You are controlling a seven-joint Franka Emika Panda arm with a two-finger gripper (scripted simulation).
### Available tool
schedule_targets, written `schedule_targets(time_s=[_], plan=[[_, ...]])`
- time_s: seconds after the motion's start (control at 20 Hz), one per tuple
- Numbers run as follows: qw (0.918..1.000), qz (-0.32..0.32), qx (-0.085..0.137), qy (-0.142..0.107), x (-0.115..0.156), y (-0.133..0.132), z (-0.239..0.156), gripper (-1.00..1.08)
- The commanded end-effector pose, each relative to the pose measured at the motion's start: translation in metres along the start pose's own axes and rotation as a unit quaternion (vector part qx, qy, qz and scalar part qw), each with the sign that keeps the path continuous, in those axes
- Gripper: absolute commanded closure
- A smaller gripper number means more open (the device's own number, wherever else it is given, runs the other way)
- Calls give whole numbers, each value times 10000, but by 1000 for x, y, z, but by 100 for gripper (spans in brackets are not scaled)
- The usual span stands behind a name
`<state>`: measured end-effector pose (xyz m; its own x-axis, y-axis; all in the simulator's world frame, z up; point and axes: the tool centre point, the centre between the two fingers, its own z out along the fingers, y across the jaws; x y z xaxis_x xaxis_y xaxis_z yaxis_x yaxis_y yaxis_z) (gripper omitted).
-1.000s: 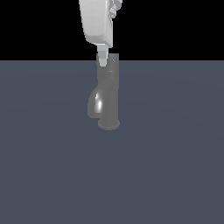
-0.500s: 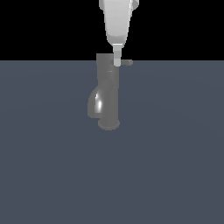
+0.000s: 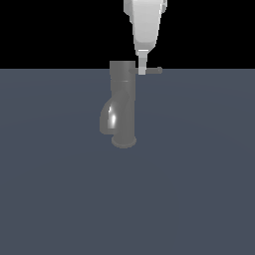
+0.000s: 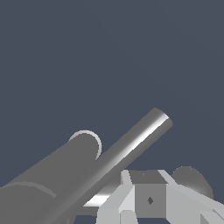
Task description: Turn on the faucet by rotating a designated handle.
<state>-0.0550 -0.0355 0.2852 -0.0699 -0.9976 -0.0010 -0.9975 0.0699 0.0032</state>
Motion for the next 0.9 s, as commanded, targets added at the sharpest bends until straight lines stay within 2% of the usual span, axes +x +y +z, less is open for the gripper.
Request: schedule_targets(time_s=[0.0,0.85], plan=[[10000,63,21,5,12,-7,0,108],[9999,124,19,5,48,-39,0,108]])
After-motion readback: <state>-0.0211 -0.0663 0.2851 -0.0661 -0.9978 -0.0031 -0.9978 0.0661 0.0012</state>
